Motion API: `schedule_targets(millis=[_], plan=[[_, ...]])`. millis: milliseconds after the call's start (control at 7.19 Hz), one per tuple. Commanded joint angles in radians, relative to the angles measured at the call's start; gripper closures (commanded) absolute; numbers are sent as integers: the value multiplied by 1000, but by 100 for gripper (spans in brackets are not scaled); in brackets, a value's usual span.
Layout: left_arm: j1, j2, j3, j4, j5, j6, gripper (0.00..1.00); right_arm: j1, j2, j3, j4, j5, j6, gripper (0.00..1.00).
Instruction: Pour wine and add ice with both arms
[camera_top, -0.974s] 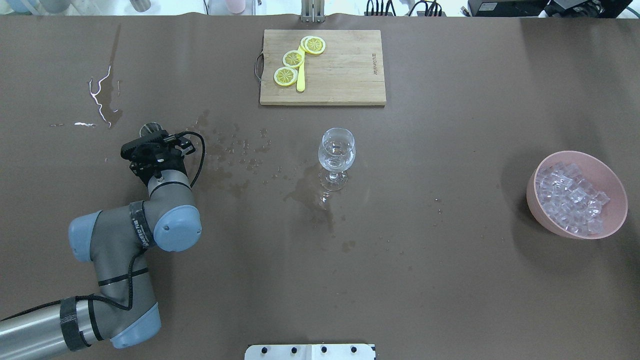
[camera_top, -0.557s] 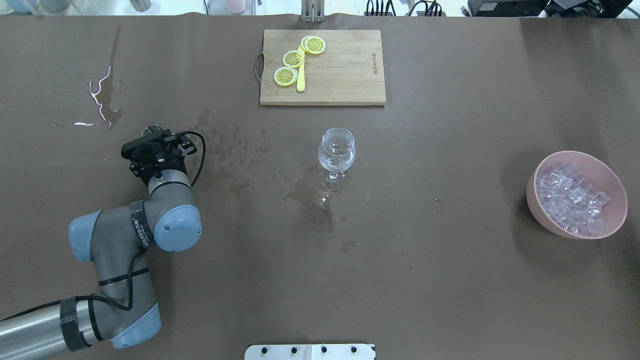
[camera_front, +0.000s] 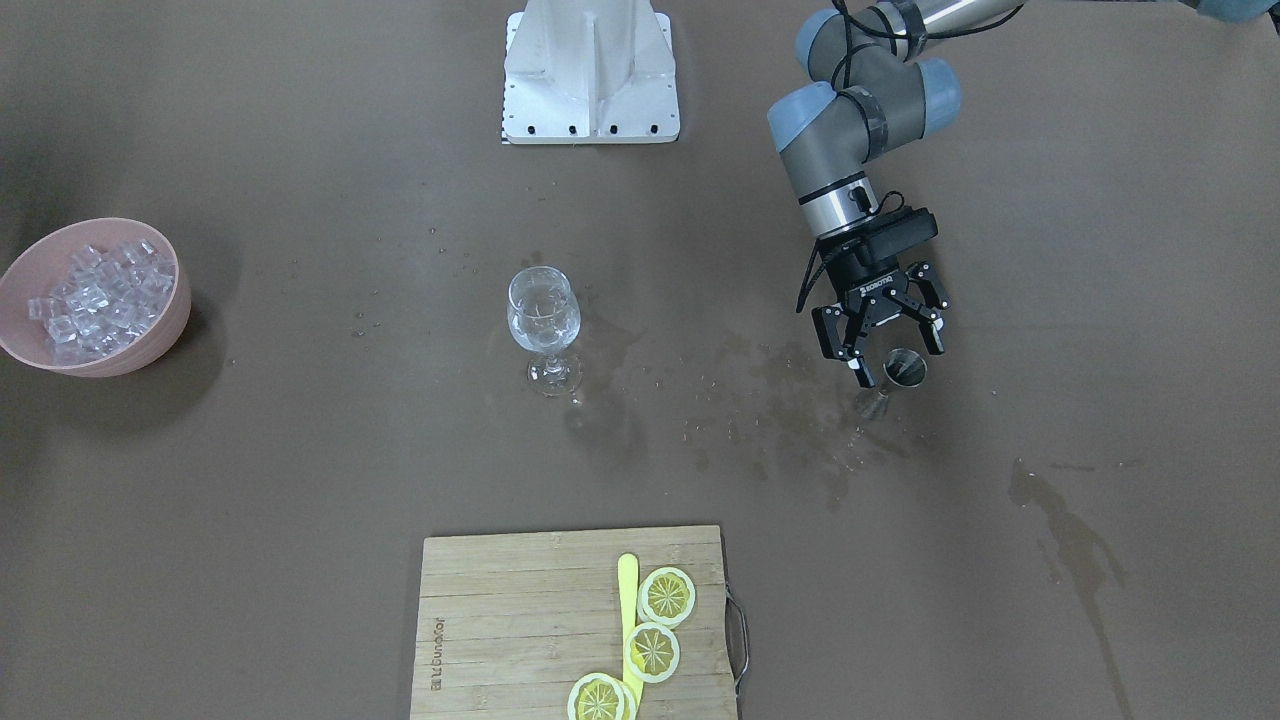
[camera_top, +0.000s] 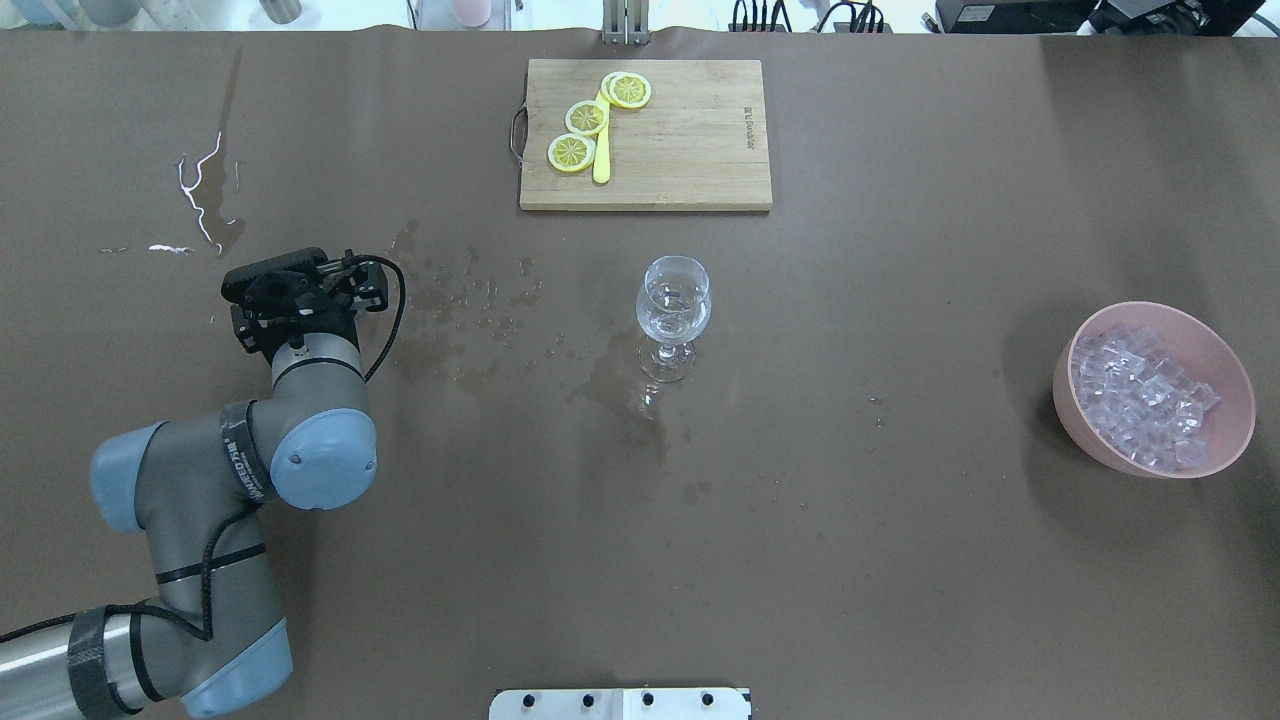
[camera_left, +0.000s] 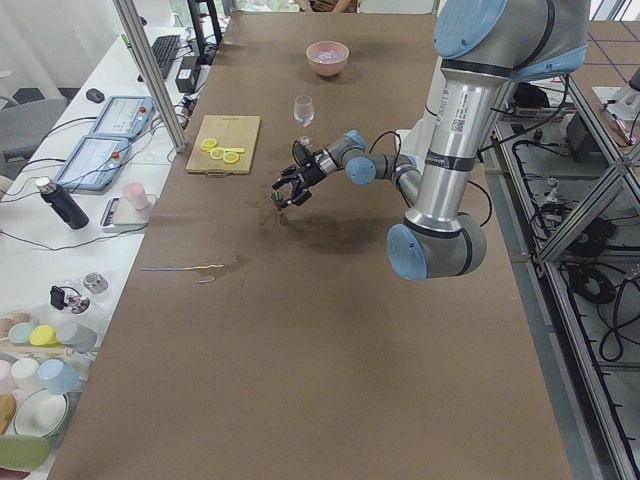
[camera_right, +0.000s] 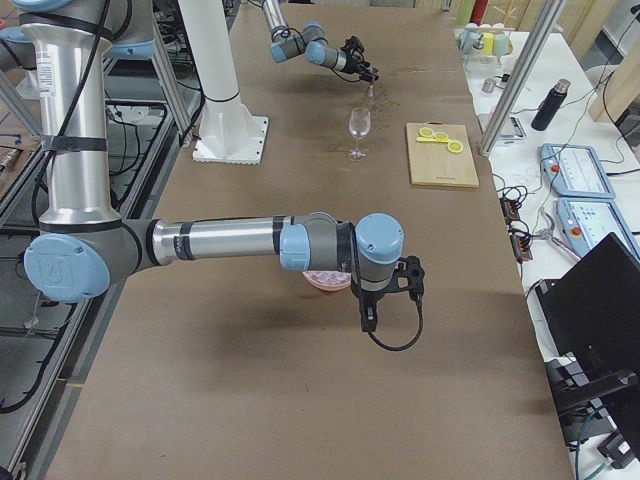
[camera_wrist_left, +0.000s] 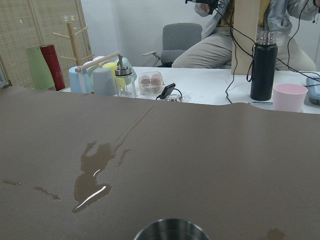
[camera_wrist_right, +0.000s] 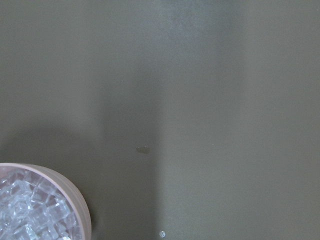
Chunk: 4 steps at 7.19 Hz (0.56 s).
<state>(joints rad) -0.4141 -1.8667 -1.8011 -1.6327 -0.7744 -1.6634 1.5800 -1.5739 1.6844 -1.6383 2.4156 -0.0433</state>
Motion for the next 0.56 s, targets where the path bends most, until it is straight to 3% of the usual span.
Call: schedule_targets(millis=[0,278,417], plan=[[0,90,-201,22,-87,109,2,0,6,41,-3,11,0,0],[-87,83,-291,33,-228,289,2,-39,8,169,-5,34,168,0],[-167,78,-311,33,-364,356,2,-78,2,229,-3,36,195,0]])
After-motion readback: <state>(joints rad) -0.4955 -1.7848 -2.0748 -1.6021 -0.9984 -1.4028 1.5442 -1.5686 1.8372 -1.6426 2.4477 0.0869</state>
